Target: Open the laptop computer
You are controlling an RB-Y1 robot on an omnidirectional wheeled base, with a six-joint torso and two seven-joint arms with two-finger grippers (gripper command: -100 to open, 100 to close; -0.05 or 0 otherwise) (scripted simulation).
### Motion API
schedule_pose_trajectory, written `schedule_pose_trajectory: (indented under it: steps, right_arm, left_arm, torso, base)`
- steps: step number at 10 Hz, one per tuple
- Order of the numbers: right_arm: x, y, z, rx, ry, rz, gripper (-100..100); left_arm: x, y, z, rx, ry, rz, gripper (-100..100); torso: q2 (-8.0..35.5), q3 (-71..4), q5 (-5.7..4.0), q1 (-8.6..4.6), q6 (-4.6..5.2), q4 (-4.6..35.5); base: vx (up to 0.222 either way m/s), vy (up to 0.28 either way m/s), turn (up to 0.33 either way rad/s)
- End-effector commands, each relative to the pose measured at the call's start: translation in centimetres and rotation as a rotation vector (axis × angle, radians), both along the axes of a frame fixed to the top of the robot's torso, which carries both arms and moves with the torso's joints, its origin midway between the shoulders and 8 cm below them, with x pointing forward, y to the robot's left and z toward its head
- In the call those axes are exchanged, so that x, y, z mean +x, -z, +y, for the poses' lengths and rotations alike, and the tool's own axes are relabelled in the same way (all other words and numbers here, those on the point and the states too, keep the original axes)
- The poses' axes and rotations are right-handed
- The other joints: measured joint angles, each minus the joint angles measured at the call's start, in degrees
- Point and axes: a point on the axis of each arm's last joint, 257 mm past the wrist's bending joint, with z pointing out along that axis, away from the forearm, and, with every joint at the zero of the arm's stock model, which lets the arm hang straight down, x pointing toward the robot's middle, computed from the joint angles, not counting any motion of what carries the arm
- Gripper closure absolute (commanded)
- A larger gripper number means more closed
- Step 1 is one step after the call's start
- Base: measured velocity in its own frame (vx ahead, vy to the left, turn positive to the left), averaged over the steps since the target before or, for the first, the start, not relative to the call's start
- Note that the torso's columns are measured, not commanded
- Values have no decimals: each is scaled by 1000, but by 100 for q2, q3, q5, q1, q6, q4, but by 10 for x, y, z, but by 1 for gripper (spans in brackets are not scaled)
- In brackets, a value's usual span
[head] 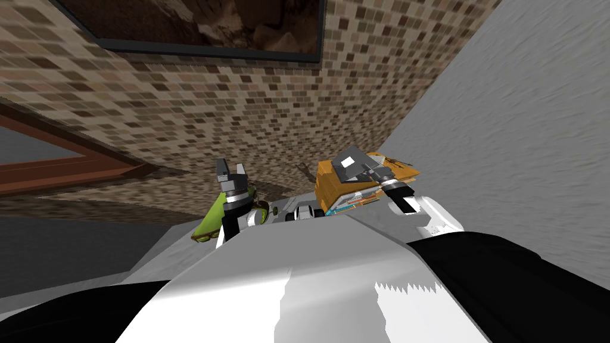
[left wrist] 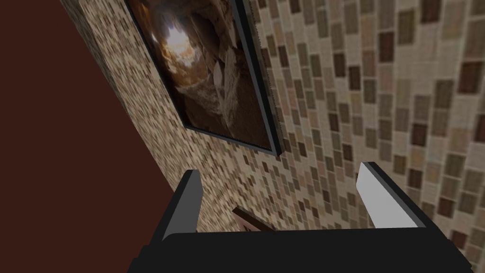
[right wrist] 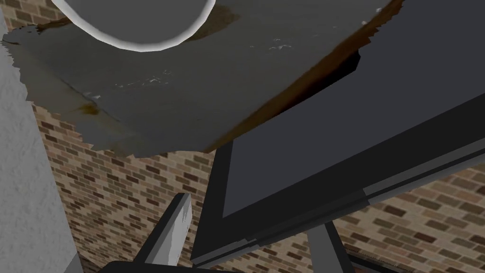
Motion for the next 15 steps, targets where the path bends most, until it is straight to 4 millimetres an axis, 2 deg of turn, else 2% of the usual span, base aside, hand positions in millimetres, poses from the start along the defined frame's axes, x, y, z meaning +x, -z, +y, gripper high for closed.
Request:
schedule_pose_trajectory:
  steps: [1, 3, 6, 8, 15]
  right_arm:
    - [0, 4, -2, 34, 5, -9, 100]
    - [3, 28, -3, 150, 16, -27, 100]
    - [5, 36, -2, 187, 17, -33, 100]
    - [8, 53, 2, 262, 17, -44, 100]
    - [8, 53, 2, 262, 17, -44, 100]
  left_arm:
    - [0, 0, 0, 0, 0, 0, 0]
    - [0, 0, 0, 0, 0, 0, 0]
    - [0, 0, 0, 0, 0, 0, 0]
    - [0, 0, 0, 0, 0, 0, 0]
    - [0, 0, 0, 0, 0, 0, 0]
  torso:
    - [-7, -3, -8, 4, -8, -9]
    - [-20, -13, -2, -11, -13, -5]
    - [-31, -16, -24, 3, -23, -25]
    - [-41, -24, -18, 1, -39, -22]
    - [-40, -19, -17, 13, -36, -24]
  base:
    - [-8, -8, 27]
    - [-23, -23, 76]
    - [-6, -6, 20]
    - [-14, -14, 48]
    - [-4, -4, 12]
